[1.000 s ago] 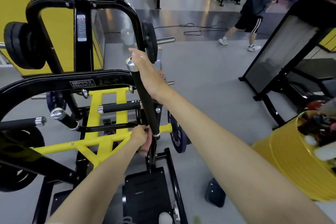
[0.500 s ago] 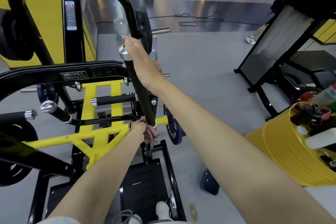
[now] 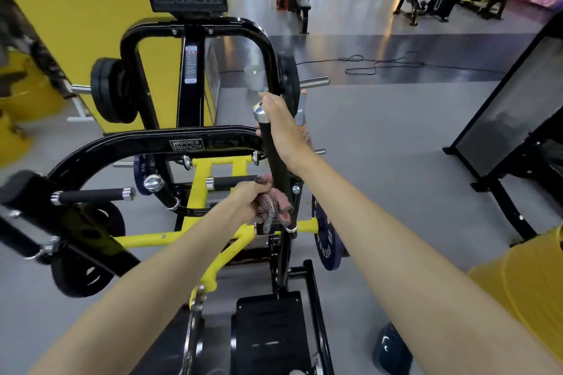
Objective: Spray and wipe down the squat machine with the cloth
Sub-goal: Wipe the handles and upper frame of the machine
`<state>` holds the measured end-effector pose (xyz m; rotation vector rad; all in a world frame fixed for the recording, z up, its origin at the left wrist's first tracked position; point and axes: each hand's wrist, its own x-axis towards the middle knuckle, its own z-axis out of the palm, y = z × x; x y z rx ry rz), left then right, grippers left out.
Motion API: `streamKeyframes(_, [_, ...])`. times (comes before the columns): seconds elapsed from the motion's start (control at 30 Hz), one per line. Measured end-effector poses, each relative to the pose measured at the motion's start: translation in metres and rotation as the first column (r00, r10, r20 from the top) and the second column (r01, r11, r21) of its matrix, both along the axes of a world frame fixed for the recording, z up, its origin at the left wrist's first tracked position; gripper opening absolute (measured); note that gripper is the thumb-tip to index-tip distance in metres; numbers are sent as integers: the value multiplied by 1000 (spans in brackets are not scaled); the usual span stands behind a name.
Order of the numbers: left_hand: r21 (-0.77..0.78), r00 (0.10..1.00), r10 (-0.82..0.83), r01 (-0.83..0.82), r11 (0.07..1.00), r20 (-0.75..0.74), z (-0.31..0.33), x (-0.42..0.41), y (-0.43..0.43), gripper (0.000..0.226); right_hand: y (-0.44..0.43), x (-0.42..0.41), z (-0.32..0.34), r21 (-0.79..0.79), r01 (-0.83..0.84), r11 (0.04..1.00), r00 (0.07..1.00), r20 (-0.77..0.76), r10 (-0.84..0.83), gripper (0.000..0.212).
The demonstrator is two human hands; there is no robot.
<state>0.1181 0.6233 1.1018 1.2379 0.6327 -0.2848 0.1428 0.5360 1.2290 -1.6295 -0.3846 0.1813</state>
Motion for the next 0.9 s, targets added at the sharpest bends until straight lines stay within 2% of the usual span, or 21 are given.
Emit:
streamKeyframes(0.2, [32,980,-16,10,999,198,77,-14,12,10,4,-3,3,24,57,998,997,-48,-56,26])
streamKeyframes(0.3, [52,952,-35,20,998,303,109,-22,15,10,6,-1,2,56,82,995,994,-73,-77,35])
streamKeyframes(0.4, [100,931,-24,-13,995,363,132,-31,14,8,5,-1,4,67,65,996,992,-110,-57,55])
streamKeyframes(0.47, [104,922,25,-71,992,386,138,-35,12,14,3,2,3,58,18,998,987,-161,-9,51])
streamKeyframes(0.53, [196,887,62,-169,966,457,137,-37,8,16,-2,4,3,68,-55,996,975,-209,68,43])
streamKeyframes(0.57, [292,848,65,-252,923,525,136,-37,6,14,-5,6,3,89,-88,992,968,-226,106,42])
streamKeyframes(0.63, [449,715,17,-457,768,699,134,-42,-1,19,-11,8,2,153,-145,978,954,-240,179,38])
streamKeyframes(0.7, [512,559,-132,-606,608,819,130,-45,-7,30,-12,8,1,164,-161,973,952,-235,197,39])
streamKeyframes(0.73, [551,506,-241,-655,517,828,125,-43,-9,35,-11,8,1,153,-143,978,957,-229,176,44])
streamKeyframes(0.8, [613,481,-398,-712,342,781,114,-36,-12,45,-8,10,-3,141,-116,983,960,-237,148,48])
streamKeyframes(0.87, [616,473,-453,-750,242,755,102,-30,-14,53,-10,11,-4,152,-118,981,947,-281,158,50])
streamKeyframes(0.9, [609,463,-474,-764,215,749,96,-28,-14,49,-13,12,-3,168,-132,977,937,-299,178,51])
